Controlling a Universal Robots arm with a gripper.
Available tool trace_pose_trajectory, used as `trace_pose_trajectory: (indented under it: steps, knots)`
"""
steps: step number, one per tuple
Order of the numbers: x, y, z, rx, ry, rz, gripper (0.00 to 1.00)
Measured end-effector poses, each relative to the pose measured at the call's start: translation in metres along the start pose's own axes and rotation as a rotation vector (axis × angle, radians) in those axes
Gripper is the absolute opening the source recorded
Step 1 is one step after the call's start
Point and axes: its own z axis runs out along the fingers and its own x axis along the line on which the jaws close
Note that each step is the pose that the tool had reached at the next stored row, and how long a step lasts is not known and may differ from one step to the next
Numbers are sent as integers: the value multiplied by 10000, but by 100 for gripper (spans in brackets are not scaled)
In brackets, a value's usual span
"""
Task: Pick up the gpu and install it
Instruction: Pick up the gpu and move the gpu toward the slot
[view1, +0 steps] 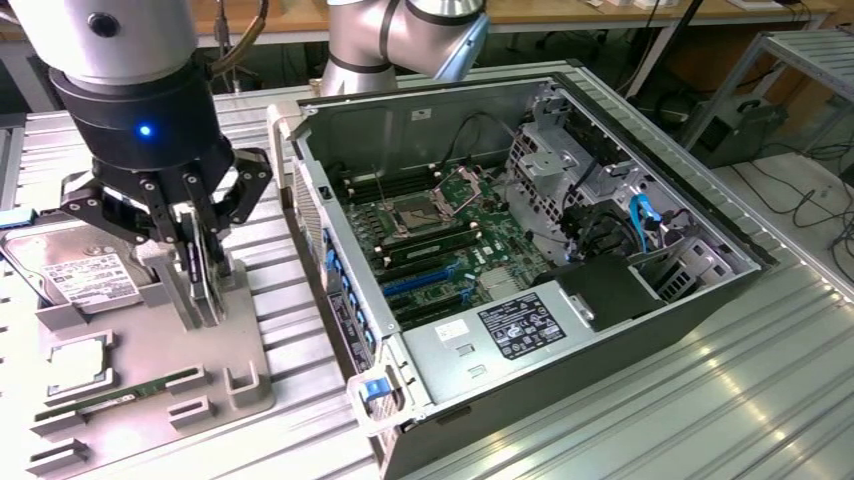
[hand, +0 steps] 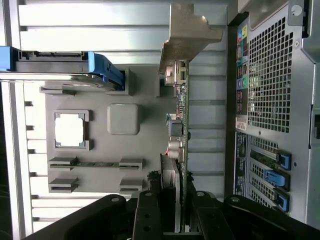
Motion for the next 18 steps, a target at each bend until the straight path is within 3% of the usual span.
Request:
trace_pose_trajectory:
  steps: [18]
  knots:
    - [-2, -5, -335, -7, -1, 1, 28]
